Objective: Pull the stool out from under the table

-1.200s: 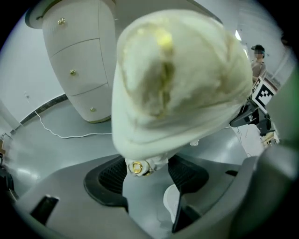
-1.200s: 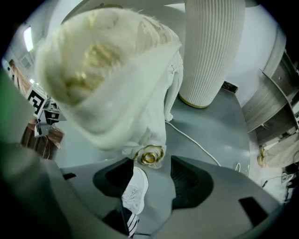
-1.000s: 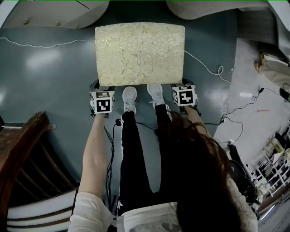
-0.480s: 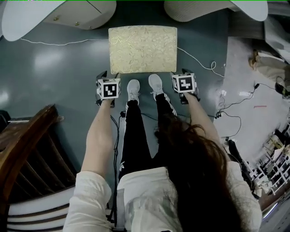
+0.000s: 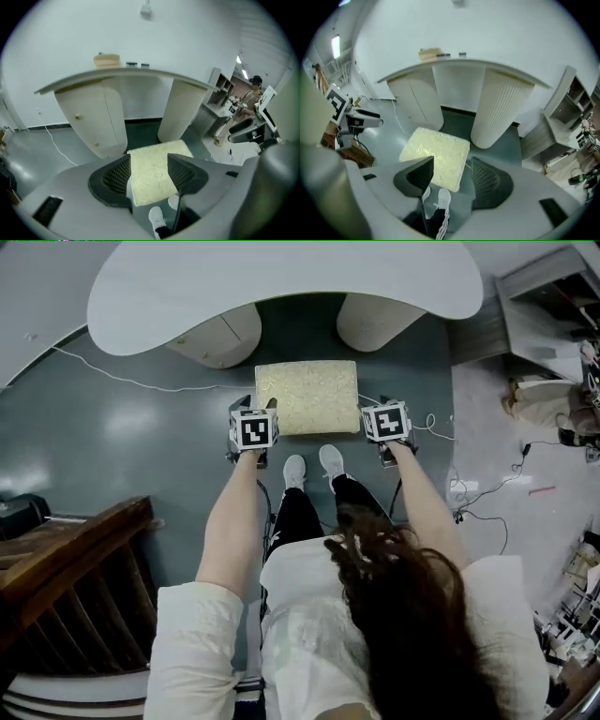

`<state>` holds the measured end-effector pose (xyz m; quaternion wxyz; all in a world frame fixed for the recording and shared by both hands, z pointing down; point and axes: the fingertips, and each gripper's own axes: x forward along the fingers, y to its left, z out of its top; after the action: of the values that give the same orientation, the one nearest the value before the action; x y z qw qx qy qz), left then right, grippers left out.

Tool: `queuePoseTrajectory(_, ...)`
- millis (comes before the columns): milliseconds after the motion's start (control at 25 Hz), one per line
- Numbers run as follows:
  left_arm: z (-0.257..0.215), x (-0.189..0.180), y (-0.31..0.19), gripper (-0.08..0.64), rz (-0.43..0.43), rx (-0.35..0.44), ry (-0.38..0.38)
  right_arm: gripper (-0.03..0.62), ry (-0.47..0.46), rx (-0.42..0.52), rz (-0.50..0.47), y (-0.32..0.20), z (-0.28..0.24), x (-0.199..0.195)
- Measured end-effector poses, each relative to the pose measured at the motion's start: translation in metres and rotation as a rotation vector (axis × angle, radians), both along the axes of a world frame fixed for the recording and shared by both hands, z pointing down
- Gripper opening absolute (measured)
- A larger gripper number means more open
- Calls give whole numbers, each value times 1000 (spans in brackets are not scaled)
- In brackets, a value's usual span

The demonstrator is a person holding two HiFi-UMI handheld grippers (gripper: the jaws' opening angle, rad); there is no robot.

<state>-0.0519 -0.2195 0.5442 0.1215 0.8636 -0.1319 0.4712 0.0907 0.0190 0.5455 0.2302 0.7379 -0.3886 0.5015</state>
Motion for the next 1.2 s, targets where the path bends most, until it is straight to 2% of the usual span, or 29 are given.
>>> queuePoseTrajectory(120, -94, 42, -3, 238, -61, 30, 255, 232, 172, 191, 8, -29, -100, 32)
queuePoseTrajectory(200, -157, 56, 14, 206, -58, 25, 429, 215, 275, 304, 0, -36, -163, 38)
queuePoseTrajectory(280, -215, 62, 35, 187, -13, 75, 550, 210, 335, 433, 7, -38, -216, 38)
queuePoseTrajectory(360, -268, 60, 47, 174, -2, 163, 627, 198, 375, 561, 27, -40, -263, 33)
queuePoseTrajectory(520, -348, 47, 54, 54, -69, 341, 682, 102, 525, 717, -27, -43, -339, 14)
queuePoseTrajectory(680, -408, 35, 74, 38, -72, 449, 822, 39, 607, 827, -84, -39, -386, -5)
queuePoseTrajectory(800, -426, 31, 89, 32, -63, 551, 860, 31, 652, 877, -127, -35, -399, -12)
queuePoseTrajectory(880, -425, 31, 99, 31, -84, 569, 868, 30, 633, 904, -143, -30, -395, -13)
queuePoseTrajectory(960, -418, 36, 107, 31, -99, 552, 870, 31, 625, 911, -156, -22, -389, -11)
queuePoseTrajectory(1200, -410, 56, 123, 31, -94, 541, 866, 30, 624, 918, -145, -6, -386, 7)
